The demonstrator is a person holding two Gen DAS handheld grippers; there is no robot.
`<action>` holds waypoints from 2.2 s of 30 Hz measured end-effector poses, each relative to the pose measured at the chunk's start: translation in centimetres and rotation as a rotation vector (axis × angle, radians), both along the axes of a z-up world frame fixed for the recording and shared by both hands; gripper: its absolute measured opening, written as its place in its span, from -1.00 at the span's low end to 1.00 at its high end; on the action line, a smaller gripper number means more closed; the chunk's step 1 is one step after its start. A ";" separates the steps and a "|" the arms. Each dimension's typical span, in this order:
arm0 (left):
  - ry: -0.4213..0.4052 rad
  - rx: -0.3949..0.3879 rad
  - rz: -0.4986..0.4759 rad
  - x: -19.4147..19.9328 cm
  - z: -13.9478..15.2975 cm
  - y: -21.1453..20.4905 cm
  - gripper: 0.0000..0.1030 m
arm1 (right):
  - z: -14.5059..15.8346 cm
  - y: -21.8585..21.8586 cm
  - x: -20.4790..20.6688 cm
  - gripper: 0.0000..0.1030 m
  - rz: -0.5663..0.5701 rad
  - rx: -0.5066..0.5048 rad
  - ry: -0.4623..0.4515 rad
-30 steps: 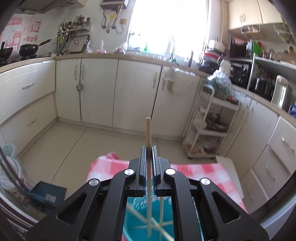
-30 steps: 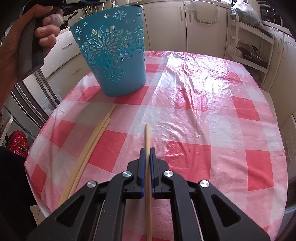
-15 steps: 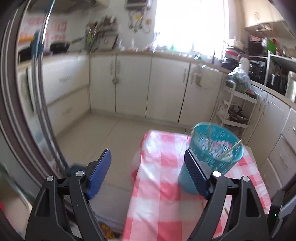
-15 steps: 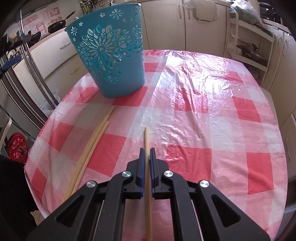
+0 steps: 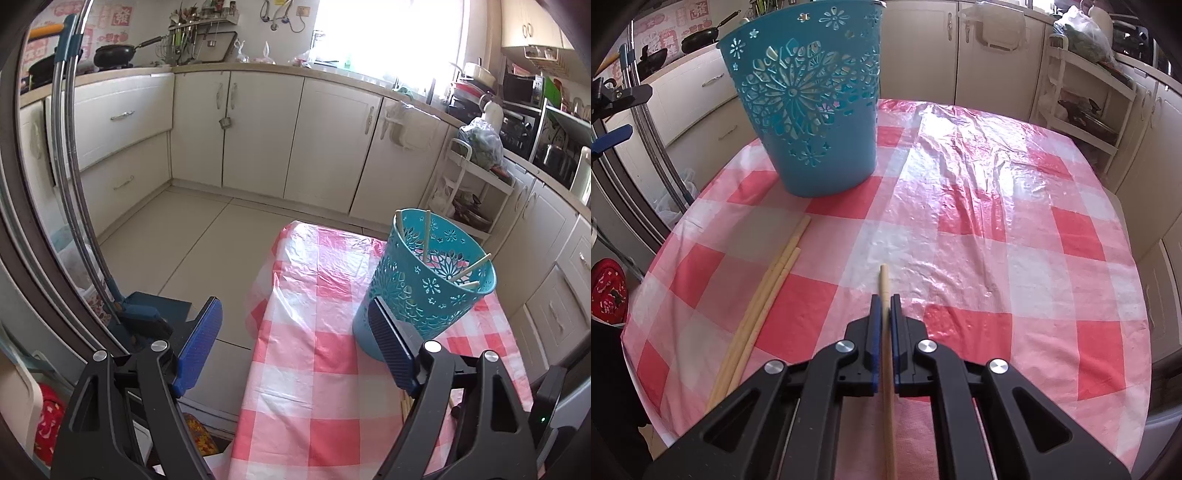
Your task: Organize utensils
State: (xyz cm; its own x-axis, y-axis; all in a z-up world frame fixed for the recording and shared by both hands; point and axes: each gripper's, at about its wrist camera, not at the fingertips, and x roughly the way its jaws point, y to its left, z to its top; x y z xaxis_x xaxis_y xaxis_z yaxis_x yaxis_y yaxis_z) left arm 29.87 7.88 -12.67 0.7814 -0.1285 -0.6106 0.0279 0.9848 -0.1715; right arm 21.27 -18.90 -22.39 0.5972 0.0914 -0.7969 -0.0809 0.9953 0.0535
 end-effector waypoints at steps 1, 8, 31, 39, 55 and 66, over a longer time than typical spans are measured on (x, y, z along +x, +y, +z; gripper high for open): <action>0.007 -0.012 0.002 0.2 -0.1 0.2 0.50 | 0.0 -0.1 0.0 -0.90 -0.004 0.007 -0.002; 0.054 -0.078 0.015 1.4 -1.2 1.0 0.50 | 0.0 -1.0 -0.1 -0.90 -0.039 0.087 -0.003; 0.083 -0.112 0.021 2.2 -2.2 1.3 0.50 | 2.8 -2.2 -1.7 -0.90 -0.064 0.234 -0.085; 0.083 -0.112 0.021 2.2 -2.2 1.4 0.50 | 3.8 -2.2 -1.9 -0.90 -0.060 0.245 -0.107; 0.087 -0.120 0.025 2.2 -2.4 1.5 0.50 | 7.1 -2.8 -2.8 -0.90 -0.064 0.333 -0.167; 0.093 -0.143 0.034 2.0 -2.5 2.2 0.50 | 11.9 -2.6 -3.1 -0.90 -0.037 0.446 -0.246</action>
